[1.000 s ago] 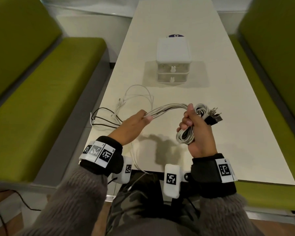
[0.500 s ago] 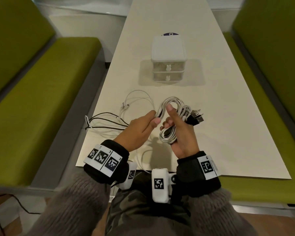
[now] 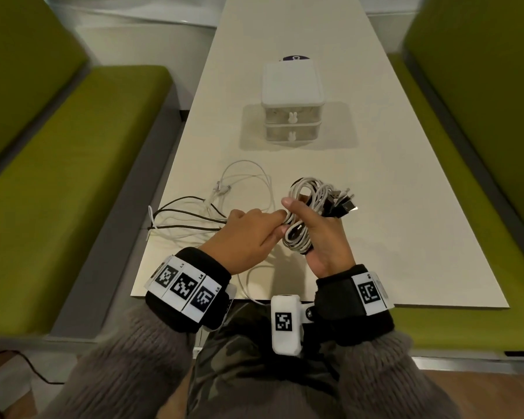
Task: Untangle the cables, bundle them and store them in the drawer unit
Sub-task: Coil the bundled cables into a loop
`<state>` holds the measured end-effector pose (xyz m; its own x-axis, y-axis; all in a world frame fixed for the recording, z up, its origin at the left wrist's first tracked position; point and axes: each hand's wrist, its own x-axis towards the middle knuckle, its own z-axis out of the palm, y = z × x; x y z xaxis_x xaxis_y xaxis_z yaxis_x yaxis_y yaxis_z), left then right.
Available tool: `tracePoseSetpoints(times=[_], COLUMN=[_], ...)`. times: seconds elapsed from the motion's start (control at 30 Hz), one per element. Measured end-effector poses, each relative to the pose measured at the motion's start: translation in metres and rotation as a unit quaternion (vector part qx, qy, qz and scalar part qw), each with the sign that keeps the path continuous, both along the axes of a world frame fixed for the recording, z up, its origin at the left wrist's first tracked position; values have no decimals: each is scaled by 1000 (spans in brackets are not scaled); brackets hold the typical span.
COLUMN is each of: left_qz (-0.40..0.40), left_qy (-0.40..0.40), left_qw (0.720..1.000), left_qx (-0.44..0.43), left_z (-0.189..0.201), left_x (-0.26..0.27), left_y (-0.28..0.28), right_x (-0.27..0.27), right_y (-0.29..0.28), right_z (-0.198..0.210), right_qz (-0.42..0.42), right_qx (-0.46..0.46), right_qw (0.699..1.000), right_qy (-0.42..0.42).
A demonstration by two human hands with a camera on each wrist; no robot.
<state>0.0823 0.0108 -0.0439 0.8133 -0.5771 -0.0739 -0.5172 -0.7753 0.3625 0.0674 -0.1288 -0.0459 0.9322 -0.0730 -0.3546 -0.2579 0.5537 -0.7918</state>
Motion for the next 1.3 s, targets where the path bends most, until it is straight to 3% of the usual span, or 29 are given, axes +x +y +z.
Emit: tracePoseSetpoints(times=[0.2,0.4,0.57,0.7,0.83,1.1,1.3], left_qz=[-14,-5,3,4,31,76,196], left_qy=[-11,-12,43,100,128,75,51], left_qw=[1000,999,992,984,984,992,975], left_qx=[24,-31,-118,-150,-118,-74,93], left_z=[2,1,2,2,-1,-11,-18], left_x=[-5,-4,7,17,21,33,56], left_y=[-5,-7,-3,8,22,46,109], right_x=[1,5,13,17,25,28,22], right_y=[-2,0,1,5,0,-5,-20], right_z=[-5,-3,2,5,15,18,24], right_qz=[35,0,-43,-58,-90,-125,-154], right_qx=[5,-21,81,86,101,106,95], right_qw=[999,999,995,994,990,986,981], right_qy=[15,-25,-26,-21,-33,-29,-68])
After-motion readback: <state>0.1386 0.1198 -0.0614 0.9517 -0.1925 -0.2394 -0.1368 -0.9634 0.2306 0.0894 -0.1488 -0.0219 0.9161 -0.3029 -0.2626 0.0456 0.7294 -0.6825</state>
